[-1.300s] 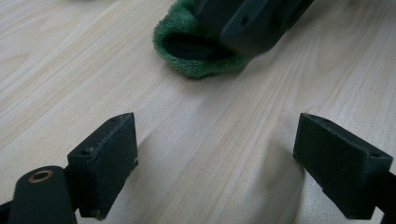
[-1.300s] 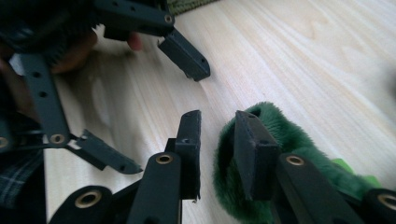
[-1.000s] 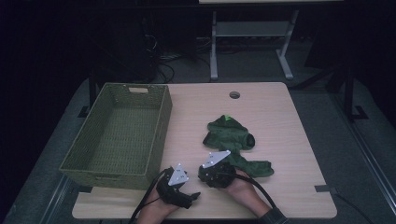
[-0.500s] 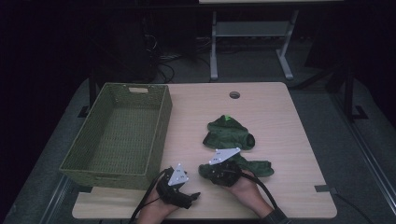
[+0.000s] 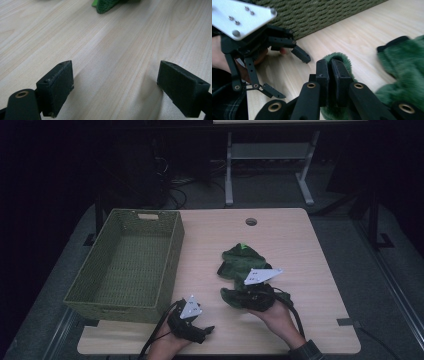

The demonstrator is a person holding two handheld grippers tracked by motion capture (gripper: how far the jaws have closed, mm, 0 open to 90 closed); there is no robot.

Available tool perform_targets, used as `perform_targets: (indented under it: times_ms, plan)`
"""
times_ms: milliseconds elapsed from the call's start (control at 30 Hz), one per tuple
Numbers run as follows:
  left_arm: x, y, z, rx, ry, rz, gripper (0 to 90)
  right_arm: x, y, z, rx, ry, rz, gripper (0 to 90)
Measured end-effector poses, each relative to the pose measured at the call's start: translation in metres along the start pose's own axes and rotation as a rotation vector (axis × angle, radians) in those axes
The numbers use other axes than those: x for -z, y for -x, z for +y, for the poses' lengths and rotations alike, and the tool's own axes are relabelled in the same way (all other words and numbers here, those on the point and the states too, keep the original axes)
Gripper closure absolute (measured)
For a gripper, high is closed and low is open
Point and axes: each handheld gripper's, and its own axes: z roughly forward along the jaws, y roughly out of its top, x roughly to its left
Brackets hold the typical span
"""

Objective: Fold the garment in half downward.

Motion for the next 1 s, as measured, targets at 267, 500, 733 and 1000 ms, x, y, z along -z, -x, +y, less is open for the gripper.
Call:
perform_targets:
  times_ms: [267,500,733,1000]
  plan:
    - [0.000,0.000,0.000,-0.001,-0.002,-0.001,12.9,0.023,0.016,-0.005,-0.029,0.030,-0.049,84.0]
    - [0.000,0.000,0.000,0.004,0.004,0.000,12.9,0.037,0.030,-0.020,-0.075,0.033,-0.098,83.5]
    - [0.000,0.000,0.000,0.000,0.000,0.000,12.9,0.045,0.045,-0.038,-0.112,-0.002,-0.171,82.8]
    - [0.000,0.000,0.000,0.004,0.000,-0.001,12.9,0.051,0.057,-0.051,-0.151,-0.052,-0.231,77.2]
